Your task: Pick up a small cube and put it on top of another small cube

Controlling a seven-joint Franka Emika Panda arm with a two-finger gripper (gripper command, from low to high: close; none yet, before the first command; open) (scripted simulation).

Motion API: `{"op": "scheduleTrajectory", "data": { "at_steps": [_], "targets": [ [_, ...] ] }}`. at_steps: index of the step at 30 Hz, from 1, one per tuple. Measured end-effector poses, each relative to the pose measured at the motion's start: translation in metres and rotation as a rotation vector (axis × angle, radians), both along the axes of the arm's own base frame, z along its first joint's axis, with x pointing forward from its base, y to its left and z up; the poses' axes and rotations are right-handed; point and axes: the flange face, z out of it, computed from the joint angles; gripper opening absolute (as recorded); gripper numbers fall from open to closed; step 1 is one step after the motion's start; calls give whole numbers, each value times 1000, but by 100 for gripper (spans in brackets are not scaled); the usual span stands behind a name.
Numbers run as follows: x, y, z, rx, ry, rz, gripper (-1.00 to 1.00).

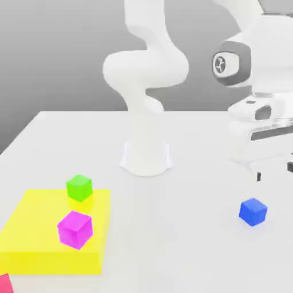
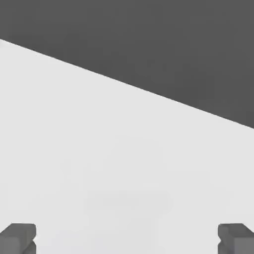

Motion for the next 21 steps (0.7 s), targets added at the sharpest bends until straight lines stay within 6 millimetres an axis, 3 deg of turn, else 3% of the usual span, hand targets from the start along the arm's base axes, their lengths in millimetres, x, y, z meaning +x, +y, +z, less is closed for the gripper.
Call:
{"op": "scheduleTrajectory", "data": {
  "at_steps": [3,9,10,17,21],
  "targets": [
    [-46,12,-55,-47,84,57,0],
    [-57,13,-121,-58,111,65,0],
    [-58,12,-131,-59,111,65,-100],
    [-58,12,-133,-59,110,65,-100],
    [-57,13,-99,-57,110,65,-100]
  ]
}}
